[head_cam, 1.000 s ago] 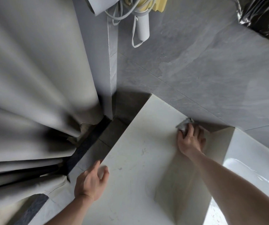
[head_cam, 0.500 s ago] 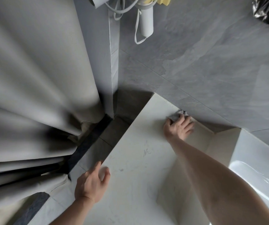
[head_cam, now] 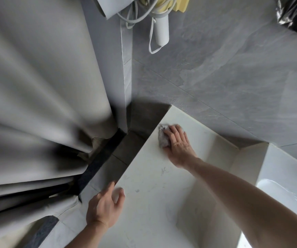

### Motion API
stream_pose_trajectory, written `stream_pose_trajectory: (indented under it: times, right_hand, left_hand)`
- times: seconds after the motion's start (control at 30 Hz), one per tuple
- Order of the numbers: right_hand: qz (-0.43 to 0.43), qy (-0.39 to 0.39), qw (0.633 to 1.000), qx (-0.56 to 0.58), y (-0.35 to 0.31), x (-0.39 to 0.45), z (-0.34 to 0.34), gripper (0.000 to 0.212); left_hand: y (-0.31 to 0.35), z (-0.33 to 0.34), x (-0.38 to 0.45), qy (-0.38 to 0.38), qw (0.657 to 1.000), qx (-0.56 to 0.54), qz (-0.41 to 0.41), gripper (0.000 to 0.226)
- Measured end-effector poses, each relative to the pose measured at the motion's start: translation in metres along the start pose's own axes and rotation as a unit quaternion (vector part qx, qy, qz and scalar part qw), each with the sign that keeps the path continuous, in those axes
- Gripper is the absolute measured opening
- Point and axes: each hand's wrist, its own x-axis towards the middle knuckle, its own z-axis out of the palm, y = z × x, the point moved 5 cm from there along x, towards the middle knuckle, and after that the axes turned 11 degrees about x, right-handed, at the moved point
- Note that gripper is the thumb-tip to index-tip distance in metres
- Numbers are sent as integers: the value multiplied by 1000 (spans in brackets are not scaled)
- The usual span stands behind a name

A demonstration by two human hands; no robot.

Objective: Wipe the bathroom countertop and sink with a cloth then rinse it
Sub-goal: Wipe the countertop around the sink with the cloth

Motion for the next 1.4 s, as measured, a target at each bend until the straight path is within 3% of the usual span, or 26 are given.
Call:
stream_pose_trajectory:
  times: [0.2, 0.37, 0.53, 0.63, 0.77, 1.0, 1.1, 1.2, 1.4]
  right_hand:
    - [149, 57, 987, -33, 67, -51, -24, 62]
    - [340, 83, 935, -57, 125, -98, -46, 71]
    - [389, 90, 916, -41, 108, -117, -27, 83]
    - [387, 98, 916, -25, 89, -133, -3, 92]
    - [356, 65, 931, -47, 77, -163, 11, 82]
    - [341, 15, 940, -5, 11, -209, 52, 86]
    - [291, -20, 956, 21, -30, -231, 83, 83]
    - [230, -56, 971, -28, -64, -244, 110, 86]
    - [138, -47, 988, -55, -66, -221, 100, 78]
  left_hand:
    - [-3, -1, -1, 0, 1000, -8, -11, 44]
    - [-3, -2, 0, -2, 1000, -11, -29, 52]
    - [-1, -2, -1, -12, 999, -20, -30, 52]
    - [0, -6, -2, -15, 999, -24, -33, 54]
    - [2, -8, -2, -17, 999, -20, -21, 53]
    - [2, -8, -3, -17, 1000, -8, -13, 47]
    - [5, -11, -6, -14, 1000, -21, -18, 49]
    - [8, -15, -7, -16, 999, -26, -19, 50]
    - [5, -13, -6, -33, 999, -32, -22, 52]
